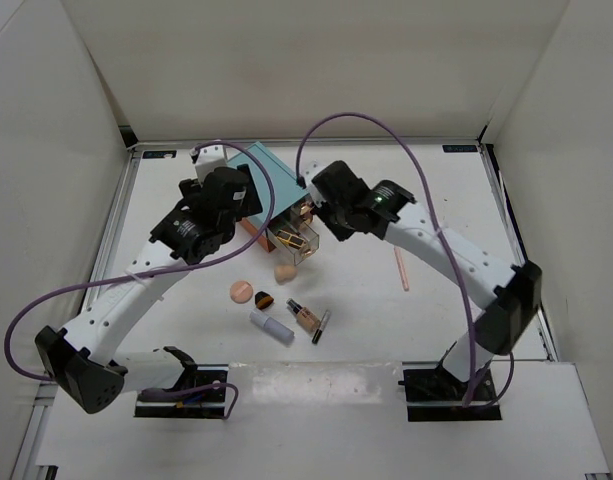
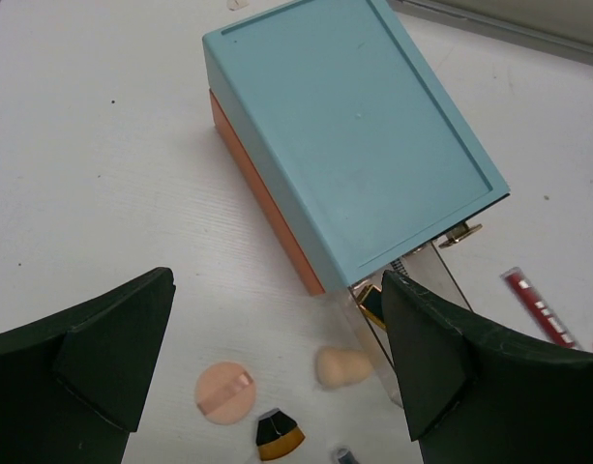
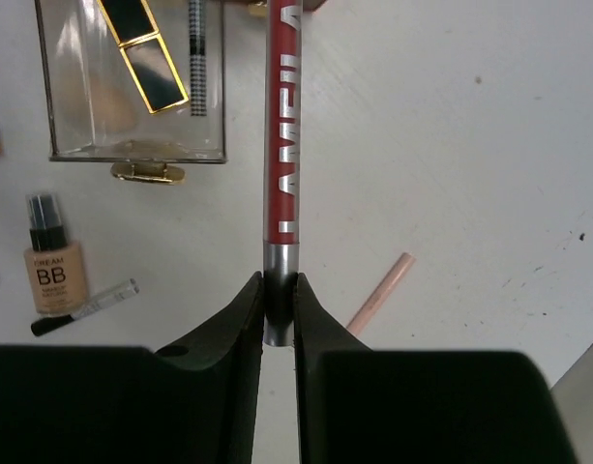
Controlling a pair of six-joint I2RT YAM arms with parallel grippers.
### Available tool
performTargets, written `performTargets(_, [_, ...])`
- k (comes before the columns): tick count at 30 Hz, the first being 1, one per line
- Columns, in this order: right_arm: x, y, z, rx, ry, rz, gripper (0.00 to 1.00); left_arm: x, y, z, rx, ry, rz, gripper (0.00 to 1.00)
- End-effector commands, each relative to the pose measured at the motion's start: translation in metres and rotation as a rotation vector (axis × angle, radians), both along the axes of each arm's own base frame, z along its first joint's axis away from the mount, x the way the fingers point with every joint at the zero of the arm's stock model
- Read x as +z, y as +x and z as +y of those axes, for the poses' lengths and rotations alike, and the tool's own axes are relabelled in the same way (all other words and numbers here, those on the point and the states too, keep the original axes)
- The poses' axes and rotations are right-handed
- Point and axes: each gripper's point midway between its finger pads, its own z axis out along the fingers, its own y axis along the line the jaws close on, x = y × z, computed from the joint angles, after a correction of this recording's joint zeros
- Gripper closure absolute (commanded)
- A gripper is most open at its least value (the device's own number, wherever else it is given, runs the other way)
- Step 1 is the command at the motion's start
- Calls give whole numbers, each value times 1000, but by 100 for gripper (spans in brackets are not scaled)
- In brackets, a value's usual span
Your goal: Organize the makeup
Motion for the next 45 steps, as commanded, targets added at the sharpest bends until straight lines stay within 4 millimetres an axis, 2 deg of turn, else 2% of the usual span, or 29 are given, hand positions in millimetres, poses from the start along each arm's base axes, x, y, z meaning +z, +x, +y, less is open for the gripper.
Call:
performTargets(1, [-14, -20, 3, 155, -112, 138, 100, 3, 1, 6, -1, -14, -15, 2])
performTargets(5, [-11, -20, 13, 206, -127, 176, 100, 0, 5, 10, 4, -19, -9, 2])
performTargets(7, [-14, -17, 17, 203, -133, 190, 96, -1, 6, 12, 8, -23, -6, 2])
performTargets(9, [-24, -15, 20, 203, -164, 220, 94, -3, 7, 13, 8, -25, -1, 2])
performTargets(13, [-31, -7, 30, 196, -164, 227, 90, -6, 10, 15, 13, -25, 8, 2])
performTargets(15, [-31, -4, 36, 201, -146, 224, 80, -8, 10, 16, 16, -26, 13, 2])
performTargets(17, [-26, 1, 46, 213, -111, 201, 74, -10, 11, 18, 21, -22, 16, 2])
performTargets(20, [-13, 10, 58, 205, -49, 152, 54, -9, 13, 16, 14, -33, 15, 2])
performTargets(21, [-11, 15, 57, 186, -44, 136, 45, -10, 14, 16, 13, -32, 18, 2])
performTargets(23, [-4, 24, 51, 125, -16, 104, 42, -12, 14, 17, 13, -31, 23, 2])
performTargets(24, [-1, 31, 42, 77, -13, 83, 38, -12, 14, 17, 15, -32, 23, 2])
performTargets(25, [6, 41, 23, -3, 27, 74, 26, -12, 14, 17, 14, -30, 24, 2])
performTargets(27, [10, 48, 3, -60, 90, 84, 26, -13, 15, 16, 10, -31, 25, 2])
performTargets(28, [14, 59, -15, -111, 149, 95, 24, -14, 14, 17, 9, -32, 27, 2])
performTargets(29, [19, 55, -28, -131, 203, 92, 22, -16, 16, 16, 7, -24, 33, 2])
performTargets(30, [29, 60, -52, -181, 254, 75, 21, -17, 16, 17, 9, -24, 37, 2])
performTargets(31, [16, 57, -51, -180, 249, 102, 21, -17, 17, 16, 7, -22, 38, 2])
performTargets(32, [7, 60, -81, -254, 252, 109, 21, -16, 17, 17, 8, -24, 35, 2])
performTargets(33, [-2, 60, -97, -300, 242, 127, 21, -18, 18, 15, 3, -24, 40, 2])
performTargets(34, [-10, 65, -127, -382, 236, 134, 22, -19, 18, 16, 4, -22, 44, 2])
performTargets(35, [-29, 58, -146, -429, 218, 164, 22, -18, 19, 17, 6, -22, 41, 2])
performTargets(37, [-49, 54, -173, -480, 232, 202, 22, -19, 19, 17, 3, -25, 45, 2])
performTargets(38, [-61, 57, -204, -568, 248, 208, 22, -19, 19, 17, 0, -21, 44, 2])
performTargets(39, [-81, 51, -214, -593, 247, 249, 22, -20, 20, 17, -3, -26, 46, 2])
performTargets(40, [-89, 48, -216, -585, 275, 273, 22, -21, 20, 17, -6, -26, 48, 2])
performTargets(41, [-98, 49, -229, -613, 280, 281, 22, -21, 21, 16, -12, -28, 44, 2])
performTargets(42, [-110, 47, -228, -591, 271, 288, 22, -23, 22, 15, -12, -25, 50, 2])
performTargets(43, [-112, 51, -237, -602, 286, 278, 22, -23, 22, 15, -14, -25, 48, 2])
performTargets(45, [-127, 55, -241, -605, 272, 301, 23, -26, 24, 13, -23, -30, 55, 2])
